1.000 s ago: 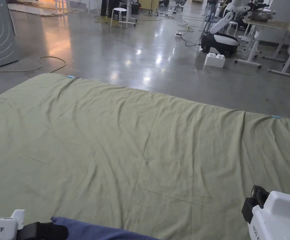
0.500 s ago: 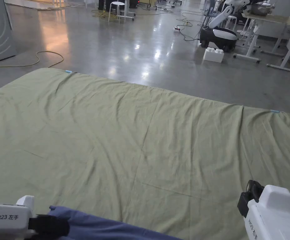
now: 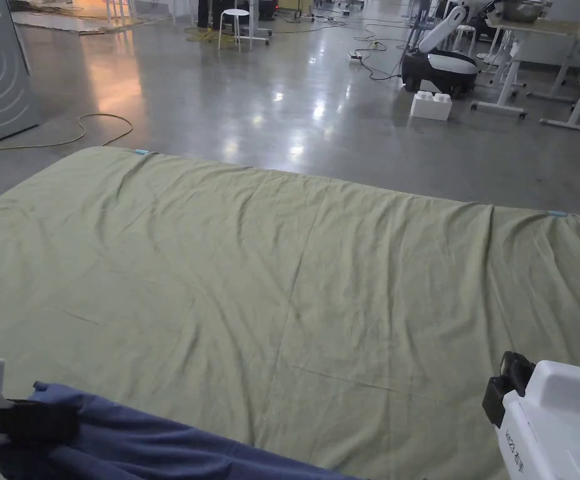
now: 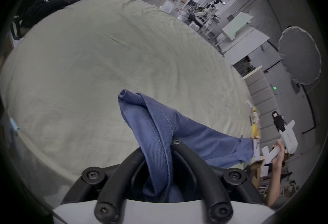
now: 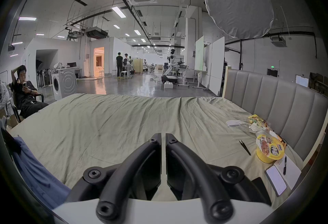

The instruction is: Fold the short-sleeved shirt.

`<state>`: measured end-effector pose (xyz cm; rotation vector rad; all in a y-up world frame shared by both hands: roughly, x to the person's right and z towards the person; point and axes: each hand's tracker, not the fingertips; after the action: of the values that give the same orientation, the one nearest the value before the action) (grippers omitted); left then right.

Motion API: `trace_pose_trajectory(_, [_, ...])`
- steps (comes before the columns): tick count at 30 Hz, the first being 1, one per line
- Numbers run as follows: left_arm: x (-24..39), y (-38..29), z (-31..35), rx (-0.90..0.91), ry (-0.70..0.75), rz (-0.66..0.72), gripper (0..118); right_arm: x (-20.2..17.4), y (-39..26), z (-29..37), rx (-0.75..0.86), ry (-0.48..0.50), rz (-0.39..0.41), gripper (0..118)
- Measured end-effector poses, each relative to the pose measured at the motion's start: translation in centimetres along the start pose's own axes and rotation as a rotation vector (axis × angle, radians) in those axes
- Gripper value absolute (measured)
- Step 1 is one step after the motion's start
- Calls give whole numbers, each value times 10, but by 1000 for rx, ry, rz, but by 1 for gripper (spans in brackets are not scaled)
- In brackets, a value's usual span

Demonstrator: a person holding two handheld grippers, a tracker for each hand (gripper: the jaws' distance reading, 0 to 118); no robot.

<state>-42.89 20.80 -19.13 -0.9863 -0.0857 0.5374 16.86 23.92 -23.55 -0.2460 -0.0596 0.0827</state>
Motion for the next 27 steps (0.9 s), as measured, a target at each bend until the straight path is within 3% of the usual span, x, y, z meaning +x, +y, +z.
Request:
trace_pose_trajectory(6, [34,-12,11,-2,-3,-26,8,-4,-2,-2,-5,17,-9,5])
trace_pose_trajectory(13, [100,-27,-1,-9,-295,-7,8,-5,-6,0,-11,23,-13,5])
trace_pose_trajectory(18, [156,-42,-36,-59,-273,-131,8,-1,-11,1,-23,20,-16,5])
trace_pose_trajectory(27, [205,-81,-138,-200,-160,-142,8,10,-17,9,-43,-4,-33,5])
